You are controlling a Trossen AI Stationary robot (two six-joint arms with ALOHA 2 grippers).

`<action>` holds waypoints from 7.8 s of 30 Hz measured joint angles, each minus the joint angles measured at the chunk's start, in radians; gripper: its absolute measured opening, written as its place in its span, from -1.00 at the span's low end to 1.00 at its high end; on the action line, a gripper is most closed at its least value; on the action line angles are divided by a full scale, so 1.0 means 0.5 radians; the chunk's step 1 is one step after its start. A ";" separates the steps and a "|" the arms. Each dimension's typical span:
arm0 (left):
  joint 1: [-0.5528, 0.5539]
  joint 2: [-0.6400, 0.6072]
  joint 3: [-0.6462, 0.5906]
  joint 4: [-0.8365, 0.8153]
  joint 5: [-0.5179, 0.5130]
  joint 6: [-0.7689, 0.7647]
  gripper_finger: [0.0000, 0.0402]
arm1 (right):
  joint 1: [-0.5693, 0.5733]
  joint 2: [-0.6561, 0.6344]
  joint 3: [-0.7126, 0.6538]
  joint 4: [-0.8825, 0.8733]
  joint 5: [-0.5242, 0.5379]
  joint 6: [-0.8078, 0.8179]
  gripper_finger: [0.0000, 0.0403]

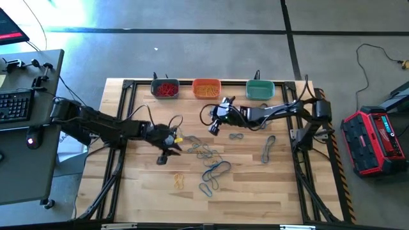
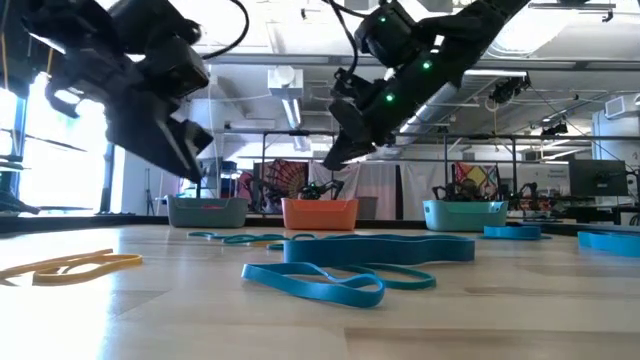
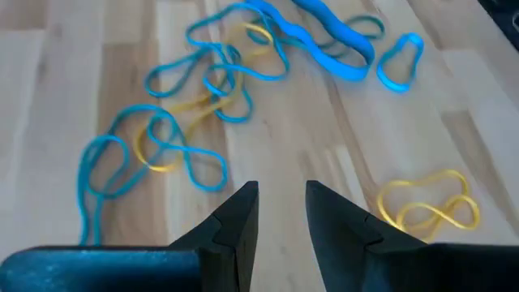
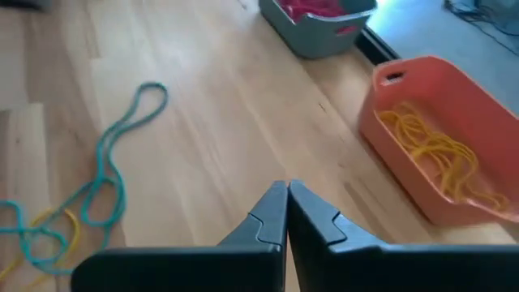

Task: Sort rubber bands into baskets
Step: Put the yellow rubber band into the orange bin

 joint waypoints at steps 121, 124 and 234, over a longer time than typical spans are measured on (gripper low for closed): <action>-0.063 -0.084 -0.006 1.045 -0.914 0.134 -0.34 | 0.370 0.111 -0.083 0.778 -0.491 -0.169 -0.99; -0.063 -0.083 -0.108 1.185 -0.918 0.112 -0.26 | 0.357 0.067 -0.083 0.683 -0.366 -0.152 -1.00; 0.028 -0.083 -0.478 1.505 -0.856 -0.056 -0.17 | 0.252 0.290 0.553 -0.990 -0.601 -0.061 -1.00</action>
